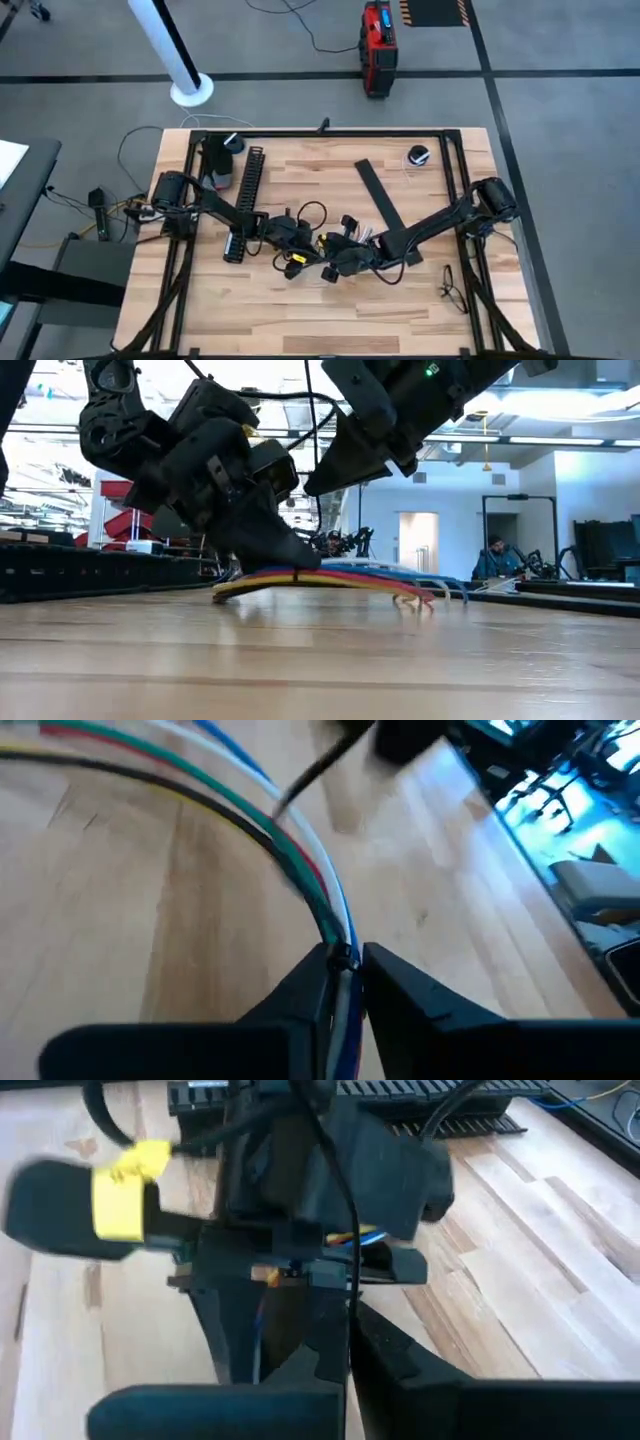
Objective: Ziptie cables
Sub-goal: Wrap the black zip tie on the cable
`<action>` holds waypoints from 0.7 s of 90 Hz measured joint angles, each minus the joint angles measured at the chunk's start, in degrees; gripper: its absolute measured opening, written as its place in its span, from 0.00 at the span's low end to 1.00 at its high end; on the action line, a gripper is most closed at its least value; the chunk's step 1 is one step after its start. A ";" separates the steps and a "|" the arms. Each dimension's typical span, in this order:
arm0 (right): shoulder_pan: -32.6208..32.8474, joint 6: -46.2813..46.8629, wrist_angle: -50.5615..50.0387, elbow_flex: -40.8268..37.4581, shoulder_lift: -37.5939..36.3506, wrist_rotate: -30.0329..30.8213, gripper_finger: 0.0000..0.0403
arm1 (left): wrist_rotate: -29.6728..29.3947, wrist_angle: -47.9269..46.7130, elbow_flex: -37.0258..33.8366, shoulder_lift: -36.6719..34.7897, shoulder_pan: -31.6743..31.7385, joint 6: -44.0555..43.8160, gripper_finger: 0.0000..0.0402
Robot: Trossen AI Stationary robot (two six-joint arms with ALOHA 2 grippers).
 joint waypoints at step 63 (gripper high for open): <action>0.02 0.04 -0.31 -0.09 0.13 -0.67 0.00 | -1.62 -4.12 0.16 -0.11 2.40 2.02 0.38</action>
